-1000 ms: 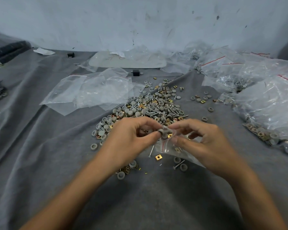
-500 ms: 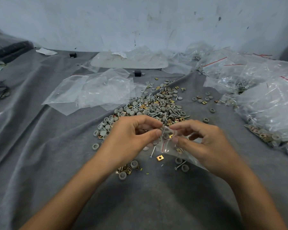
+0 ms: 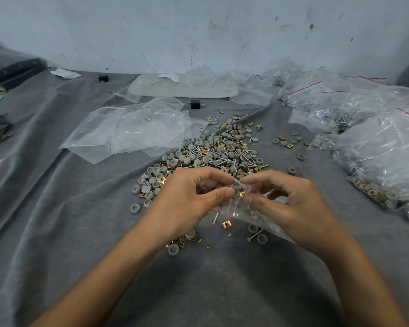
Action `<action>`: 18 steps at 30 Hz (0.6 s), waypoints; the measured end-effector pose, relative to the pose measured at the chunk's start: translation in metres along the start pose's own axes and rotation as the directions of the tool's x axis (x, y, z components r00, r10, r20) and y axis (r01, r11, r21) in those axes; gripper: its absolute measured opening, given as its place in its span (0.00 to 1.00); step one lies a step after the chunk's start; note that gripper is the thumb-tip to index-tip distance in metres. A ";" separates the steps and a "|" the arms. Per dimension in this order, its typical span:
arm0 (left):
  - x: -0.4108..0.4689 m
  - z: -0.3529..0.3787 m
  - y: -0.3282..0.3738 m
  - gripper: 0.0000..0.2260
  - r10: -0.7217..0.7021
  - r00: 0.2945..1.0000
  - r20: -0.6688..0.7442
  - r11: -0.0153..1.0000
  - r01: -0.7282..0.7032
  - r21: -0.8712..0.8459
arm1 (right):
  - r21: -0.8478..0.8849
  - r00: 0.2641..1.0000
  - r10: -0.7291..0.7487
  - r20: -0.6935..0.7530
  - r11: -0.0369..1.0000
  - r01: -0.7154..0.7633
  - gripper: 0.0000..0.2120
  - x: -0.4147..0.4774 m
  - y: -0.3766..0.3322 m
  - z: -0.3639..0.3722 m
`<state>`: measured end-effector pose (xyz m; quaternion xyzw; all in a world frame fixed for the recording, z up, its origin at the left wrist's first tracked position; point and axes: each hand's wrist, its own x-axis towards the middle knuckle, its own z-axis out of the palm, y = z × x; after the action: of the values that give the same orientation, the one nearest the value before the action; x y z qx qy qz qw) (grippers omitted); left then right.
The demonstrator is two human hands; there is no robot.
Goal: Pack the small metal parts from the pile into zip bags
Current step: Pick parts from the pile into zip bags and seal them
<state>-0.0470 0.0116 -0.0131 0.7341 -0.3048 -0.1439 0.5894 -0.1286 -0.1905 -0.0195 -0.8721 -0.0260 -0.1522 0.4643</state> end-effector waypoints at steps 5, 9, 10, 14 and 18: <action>0.001 0.004 0.000 0.06 0.007 1.000 -0.023 1.000 -0.007 -0.009 | -0.009 1.000 -0.007 0.002 1.000 0.007 0.14 0.000 0.000 0.000; -0.001 0.009 0.000 0.05 -0.004 0.998 -0.061 0.999 0.002 -0.041 | -0.005 1.000 -0.004 -0.006 1.000 0.004 0.13 -0.001 0.000 0.000; -0.001 0.010 0.000 0.05 -0.007 0.998 -0.069 0.999 0.004 -0.050 | -0.004 1.000 -0.003 -0.006 1.000 0.003 0.12 -0.001 -0.001 0.000; -0.002 0.013 0.002 0.06 0.006 0.998 -0.070 1.000 -0.007 -0.025 | 0.005 1.000 0.019 -0.003 1.000 -0.019 0.12 -0.001 -0.002 -0.001; -0.004 0.012 0.004 0.06 0.009 0.999 -0.054 1.000 -0.008 0.020 | 0.014 1.000 0.030 -0.003 0.999 -0.030 0.12 -0.001 -0.004 -0.002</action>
<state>-0.0584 0.0039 -0.0131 0.7421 -0.2934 -0.1184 0.5909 -0.1309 -0.1895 -0.0152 -0.8690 -0.0132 -0.1463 0.4725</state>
